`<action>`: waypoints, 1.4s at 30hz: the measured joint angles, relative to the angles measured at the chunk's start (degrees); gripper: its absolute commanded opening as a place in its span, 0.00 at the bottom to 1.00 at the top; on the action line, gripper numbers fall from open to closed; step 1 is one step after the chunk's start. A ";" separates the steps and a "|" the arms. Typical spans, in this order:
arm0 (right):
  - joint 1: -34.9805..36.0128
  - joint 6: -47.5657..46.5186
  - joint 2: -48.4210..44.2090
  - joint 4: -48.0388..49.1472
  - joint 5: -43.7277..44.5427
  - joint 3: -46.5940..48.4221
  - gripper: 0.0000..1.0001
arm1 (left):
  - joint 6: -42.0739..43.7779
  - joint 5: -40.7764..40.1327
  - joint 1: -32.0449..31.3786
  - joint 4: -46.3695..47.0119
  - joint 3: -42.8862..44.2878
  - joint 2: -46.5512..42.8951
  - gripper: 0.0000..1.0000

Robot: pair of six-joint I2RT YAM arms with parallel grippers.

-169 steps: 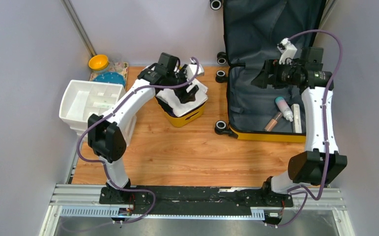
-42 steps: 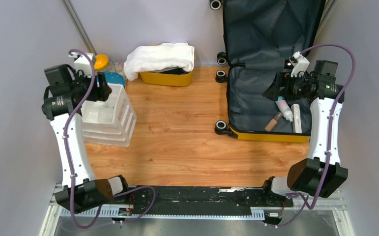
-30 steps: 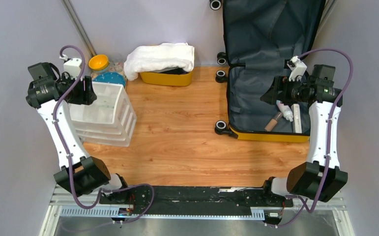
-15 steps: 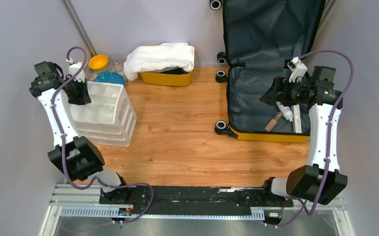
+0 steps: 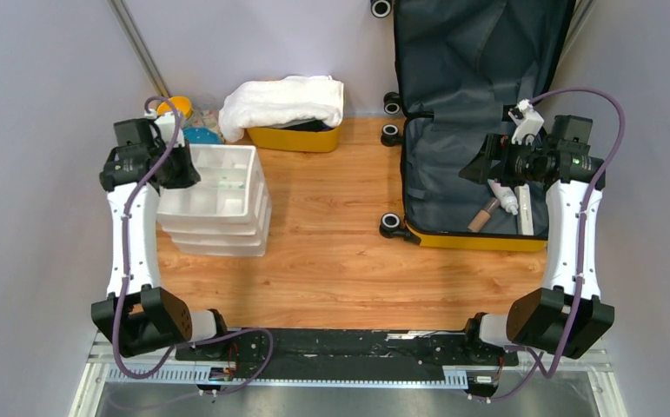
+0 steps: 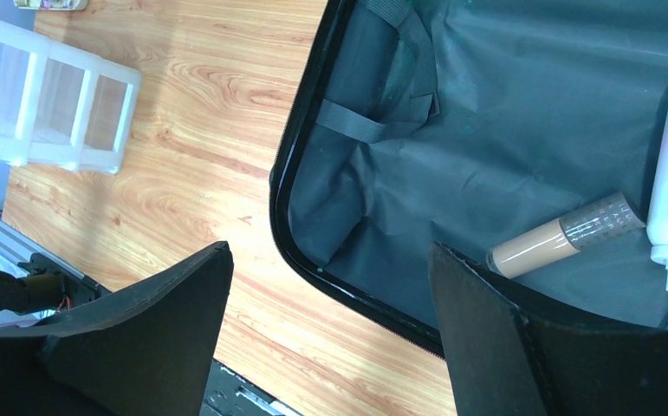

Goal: Open, take out, and arrange the luggage

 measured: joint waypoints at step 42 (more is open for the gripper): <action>-1.07 -3.82 5.16 -4.33 15.13 4.33 0.87 | -43.98 -29.35 -48.22 17.49 19.26 24.44 0.81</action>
